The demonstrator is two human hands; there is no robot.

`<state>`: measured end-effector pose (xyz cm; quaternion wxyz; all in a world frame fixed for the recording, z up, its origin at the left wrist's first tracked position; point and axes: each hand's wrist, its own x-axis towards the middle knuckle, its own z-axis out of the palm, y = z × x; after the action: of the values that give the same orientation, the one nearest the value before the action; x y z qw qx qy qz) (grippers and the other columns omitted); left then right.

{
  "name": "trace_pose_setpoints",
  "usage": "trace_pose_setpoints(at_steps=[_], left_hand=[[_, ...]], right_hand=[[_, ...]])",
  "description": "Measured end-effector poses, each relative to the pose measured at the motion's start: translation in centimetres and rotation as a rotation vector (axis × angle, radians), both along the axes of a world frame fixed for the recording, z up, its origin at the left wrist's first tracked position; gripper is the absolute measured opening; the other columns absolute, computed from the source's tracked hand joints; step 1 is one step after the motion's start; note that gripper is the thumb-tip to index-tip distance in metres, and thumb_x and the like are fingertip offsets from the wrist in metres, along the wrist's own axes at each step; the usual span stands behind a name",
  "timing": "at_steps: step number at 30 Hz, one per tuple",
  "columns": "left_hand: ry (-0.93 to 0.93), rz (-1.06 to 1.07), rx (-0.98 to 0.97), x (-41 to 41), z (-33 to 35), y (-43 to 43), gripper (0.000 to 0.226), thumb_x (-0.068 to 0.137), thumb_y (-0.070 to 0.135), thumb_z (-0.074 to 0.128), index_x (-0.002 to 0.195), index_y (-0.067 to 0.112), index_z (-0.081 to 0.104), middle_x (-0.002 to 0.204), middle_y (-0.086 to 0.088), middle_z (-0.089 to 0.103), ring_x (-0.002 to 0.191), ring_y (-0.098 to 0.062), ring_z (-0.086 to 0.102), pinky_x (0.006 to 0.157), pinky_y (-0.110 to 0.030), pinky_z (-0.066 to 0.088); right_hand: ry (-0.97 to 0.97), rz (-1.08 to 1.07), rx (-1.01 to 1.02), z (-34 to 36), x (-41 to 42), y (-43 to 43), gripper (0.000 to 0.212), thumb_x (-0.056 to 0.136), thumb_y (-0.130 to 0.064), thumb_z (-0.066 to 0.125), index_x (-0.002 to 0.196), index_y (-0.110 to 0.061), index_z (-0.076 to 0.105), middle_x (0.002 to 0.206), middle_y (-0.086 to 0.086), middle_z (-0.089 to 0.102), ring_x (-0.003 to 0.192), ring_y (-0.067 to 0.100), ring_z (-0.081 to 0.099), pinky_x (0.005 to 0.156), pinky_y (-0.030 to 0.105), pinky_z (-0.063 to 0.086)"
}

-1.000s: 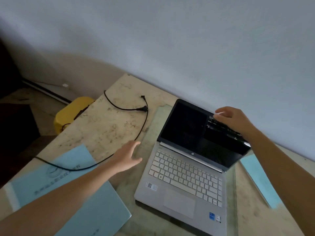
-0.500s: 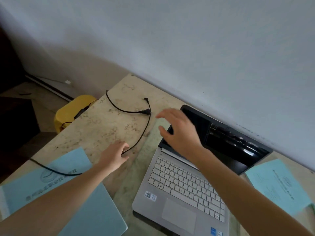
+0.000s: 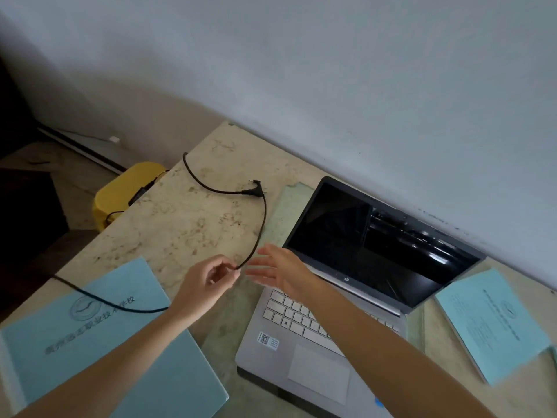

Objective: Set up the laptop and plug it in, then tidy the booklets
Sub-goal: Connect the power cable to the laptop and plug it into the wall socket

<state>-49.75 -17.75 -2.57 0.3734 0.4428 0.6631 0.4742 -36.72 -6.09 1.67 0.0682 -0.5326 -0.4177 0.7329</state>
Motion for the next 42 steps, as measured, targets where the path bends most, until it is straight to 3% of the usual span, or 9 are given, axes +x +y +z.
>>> trace_pose_setpoints(at_steps=[6, 11, 16, 21, 24, 27, 32, 35, 42], left_hand=[[-0.115, -0.145, 0.005, 3.1, 3.4, -5.8, 0.007, 0.088, 0.017, 0.06, 0.081, 0.016, 0.064, 0.057, 0.003, 0.058, 0.052, -0.005, 0.05, 0.051, -0.015, 0.035], [-0.122, -0.287, 0.0, 6.7, 5.2, -10.1, 0.01, 0.084, 0.032, 0.061, 0.083, 0.022, 0.063, 0.057, 0.007, 0.058, 0.052, -0.006, 0.049, 0.051, -0.018, 0.033], [-0.22, -0.429, -0.128, 11.1, 7.0, -13.0, 0.01, 0.082, 0.03, 0.065, 0.076, 0.024, 0.06, 0.06, 0.012, 0.056, 0.059, 0.001, 0.049, 0.058, -0.011, 0.032], [-0.284, -0.284, -0.189, 16.9, 7.4, -14.1, 0.018, 0.079, 0.022, 0.06, 0.062, 0.026, 0.061, 0.06, 0.015, 0.061, 0.066, 0.0, 0.057, 0.066, -0.009, 0.038], [-0.209, -0.532, -0.291, 23.3, 8.1, -12.7, 0.022, 0.089, 0.022, 0.056, 0.069, 0.031, 0.055, 0.062, 0.029, 0.058, 0.069, 0.011, 0.055, 0.069, -0.003, 0.036], [-0.157, -0.598, -0.315, 25.7, 7.0, -11.3, 0.016, 0.095, 0.021, 0.047, 0.098, 0.015, 0.062, 0.09, 0.016, 0.06, 0.087, 0.007, 0.055, 0.071, 0.005, 0.032], [0.041, -0.517, -0.218, 24.7, 3.6, -11.5, 0.018, 0.074, 0.044, 0.058, 0.083, 0.029, 0.06, 0.075, 0.015, 0.063, 0.07, 0.001, 0.059, 0.069, -0.009, 0.045], [0.131, -0.629, -0.233, 25.9, 1.8, -9.3, 0.008, 0.073, 0.037, 0.055, 0.079, 0.036, 0.06, 0.079, 0.013, 0.066, 0.073, -0.005, 0.062, 0.071, -0.02, 0.049], [0.35, -0.638, -0.18, 28.2, 0.2, -2.0, 0.023, 0.087, 0.015, 0.055, 0.081, 0.037, 0.056, 0.091, 0.014, 0.064, 0.094, -0.001, 0.057, 0.08, -0.01, 0.044]], right_hand=[[0.169, -0.218, -0.162, 1.3, -0.9, -0.3, 0.028, 0.1, -0.026, 0.044, 0.094, 0.0, 0.054, 0.084, 0.014, 0.067, 0.053, 0.017, 0.069, 0.048, 0.023, 0.056], [0.232, -0.281, -0.219, 2.7, -0.8, -0.5, 0.021, 0.098, -0.021, 0.048, 0.099, -0.003, 0.058, 0.06, 0.004, 0.067, 0.043, 0.009, 0.06, 0.041, 0.018, 0.05], [0.261, -0.244, -0.058, 5.2, 1.0, -0.7, 0.015, 0.096, -0.018, 0.05, 0.095, -0.009, 0.061, 0.064, -0.001, 0.052, 0.038, 0.004, 0.042, 0.034, 0.014, 0.036], [0.251, -0.13, 0.209, 7.0, 6.3, -1.3, 0.025, 0.098, -0.028, 0.047, 0.119, -0.019, 0.057, 0.063, -0.004, 0.043, 0.042, 0.004, 0.033, 0.036, 0.015, 0.027], [0.264, -0.25, 0.27, 7.4, 15.2, -1.3, 0.026, 0.1, -0.031, 0.043, 0.12, -0.025, 0.058, 0.057, -0.005, 0.03, 0.042, 0.005, 0.028, 0.036, 0.016, 0.025], [0.259, -0.297, 0.287, 6.7, 19.3, -0.9, 0.029, 0.101, -0.031, 0.04, 0.114, -0.02, 0.063, 0.054, -0.006, 0.028, 0.042, 0.007, 0.027, 0.038, 0.018, 0.024], [0.312, -0.529, 0.157, 6.4, 22.9, -0.3, 0.022, 0.099, -0.019, 0.044, 0.096, -0.011, 0.064, 0.062, -0.003, 0.054, 0.046, 0.006, 0.049, 0.039, 0.017, 0.041], [0.287, -0.641, 0.084, 5.1, 29.3, -0.3, 0.02, 0.098, -0.016, 0.041, 0.09, -0.012, 0.058, 0.058, -0.005, 0.046, 0.037, 0.004, 0.035, 0.031, 0.015, 0.028], [0.049, -0.595, 0.104, 0.9, 36.0, -0.9, 0.021, 0.096, -0.019, 0.045, 0.107, -0.014, 0.061, 0.056, -0.005, 0.034, 0.037, 0.005, 0.024, 0.032, 0.017, 0.017]])
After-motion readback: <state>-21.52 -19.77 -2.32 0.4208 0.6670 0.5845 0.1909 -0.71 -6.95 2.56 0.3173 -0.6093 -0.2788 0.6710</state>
